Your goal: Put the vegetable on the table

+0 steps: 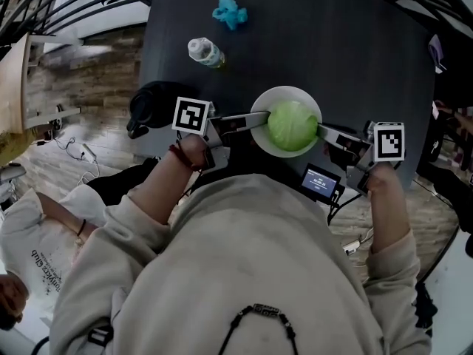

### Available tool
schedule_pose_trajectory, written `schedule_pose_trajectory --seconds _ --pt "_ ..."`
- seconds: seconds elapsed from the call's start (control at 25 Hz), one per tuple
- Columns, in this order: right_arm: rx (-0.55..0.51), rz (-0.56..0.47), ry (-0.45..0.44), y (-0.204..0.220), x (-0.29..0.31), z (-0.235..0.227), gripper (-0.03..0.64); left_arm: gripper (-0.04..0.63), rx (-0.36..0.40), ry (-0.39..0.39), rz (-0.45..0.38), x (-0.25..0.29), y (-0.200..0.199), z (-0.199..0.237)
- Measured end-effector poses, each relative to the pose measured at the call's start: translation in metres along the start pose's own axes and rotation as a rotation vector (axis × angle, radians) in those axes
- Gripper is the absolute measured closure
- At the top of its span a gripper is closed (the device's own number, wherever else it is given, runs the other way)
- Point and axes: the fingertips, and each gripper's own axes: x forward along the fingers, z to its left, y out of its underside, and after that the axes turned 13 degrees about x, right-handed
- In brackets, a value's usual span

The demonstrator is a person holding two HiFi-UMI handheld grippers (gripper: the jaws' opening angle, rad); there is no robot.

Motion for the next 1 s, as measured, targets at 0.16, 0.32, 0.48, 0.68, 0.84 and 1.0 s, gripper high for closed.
schedule_pose_trajectory --seconds 0.16,0.32,0.48,0.68,0.84,1.0 --pt "0.013 0.001 -0.015 -0.002 0.002 -0.012 0.592 0.557 0.012 -0.009 0.02 0.001 0.002 0.011" --pt "0.034 0.001 0.001 -0.007 0.006 -0.031 0.592 0.561 0.015 -0.034 0.039 0.003 0.003 0.03" --pt "0.06 0.002 0.025 -0.009 0.009 -0.048 0.592 0.563 -0.003 -0.047 0.029 0.003 0.006 0.05" --pt "0.069 0.007 0.021 -0.014 0.013 -0.065 0.592 0.565 -0.027 -0.065 0.015 0.003 0.01 0.071" --pt "0.095 0.017 0.024 -0.012 0.019 -0.085 0.592 0.566 -0.038 -0.09 0.027 0.002 0.017 0.092" --pt "0.138 0.023 0.029 -0.012 0.021 -0.108 0.592 0.566 -0.061 -0.137 0.053 0.001 0.026 0.116"
